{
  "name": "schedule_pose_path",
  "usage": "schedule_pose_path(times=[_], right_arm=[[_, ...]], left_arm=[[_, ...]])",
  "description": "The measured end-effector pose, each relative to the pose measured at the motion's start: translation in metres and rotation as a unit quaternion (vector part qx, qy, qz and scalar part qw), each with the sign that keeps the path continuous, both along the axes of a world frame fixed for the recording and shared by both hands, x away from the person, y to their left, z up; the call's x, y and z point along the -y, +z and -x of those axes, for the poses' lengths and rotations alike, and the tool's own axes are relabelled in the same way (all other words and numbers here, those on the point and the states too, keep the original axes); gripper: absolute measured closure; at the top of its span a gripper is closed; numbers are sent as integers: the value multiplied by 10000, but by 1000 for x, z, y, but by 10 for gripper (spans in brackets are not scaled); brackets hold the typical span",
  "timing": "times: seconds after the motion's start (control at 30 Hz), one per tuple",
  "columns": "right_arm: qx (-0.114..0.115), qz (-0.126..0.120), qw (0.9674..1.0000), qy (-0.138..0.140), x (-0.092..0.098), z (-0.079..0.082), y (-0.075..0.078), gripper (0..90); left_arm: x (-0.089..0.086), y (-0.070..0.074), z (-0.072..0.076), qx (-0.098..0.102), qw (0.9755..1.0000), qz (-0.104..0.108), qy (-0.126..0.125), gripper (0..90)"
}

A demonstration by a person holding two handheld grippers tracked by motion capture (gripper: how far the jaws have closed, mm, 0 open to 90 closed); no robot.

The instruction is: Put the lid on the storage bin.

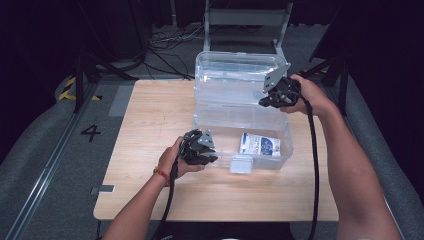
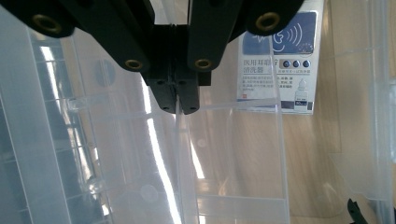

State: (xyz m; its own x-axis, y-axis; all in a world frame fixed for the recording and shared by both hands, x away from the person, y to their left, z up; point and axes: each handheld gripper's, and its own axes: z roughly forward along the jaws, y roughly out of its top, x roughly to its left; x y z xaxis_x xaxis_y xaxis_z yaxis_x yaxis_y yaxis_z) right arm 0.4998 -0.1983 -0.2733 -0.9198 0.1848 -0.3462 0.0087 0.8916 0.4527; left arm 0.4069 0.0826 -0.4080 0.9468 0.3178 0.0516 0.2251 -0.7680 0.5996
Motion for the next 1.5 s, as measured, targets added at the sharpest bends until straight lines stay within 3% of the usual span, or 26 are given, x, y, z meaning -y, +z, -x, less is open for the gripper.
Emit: schedule_pose_path(times=[0.4,0.63,0.97,1.4,1.5], right_arm=[[63,-148,9999,30,4,17,-3,898],[17,-274,9996,59,8,29,-8,894],[47,-260,9996,97,9,38,-11,886],[67,-382,9992,106,14,50,-17,883],[70,-449,9989,91,16,53,-20,880]], left_arm=[[0,0,0,4,10000,7,6,736],[-2,-1,1,0,9999,154,62,726],[-2,-1,1,64,9999,141,9,724],[-4,-2,2,104,9996,258,28,716],[-4,-3,1,43,9992,395,60,716]])
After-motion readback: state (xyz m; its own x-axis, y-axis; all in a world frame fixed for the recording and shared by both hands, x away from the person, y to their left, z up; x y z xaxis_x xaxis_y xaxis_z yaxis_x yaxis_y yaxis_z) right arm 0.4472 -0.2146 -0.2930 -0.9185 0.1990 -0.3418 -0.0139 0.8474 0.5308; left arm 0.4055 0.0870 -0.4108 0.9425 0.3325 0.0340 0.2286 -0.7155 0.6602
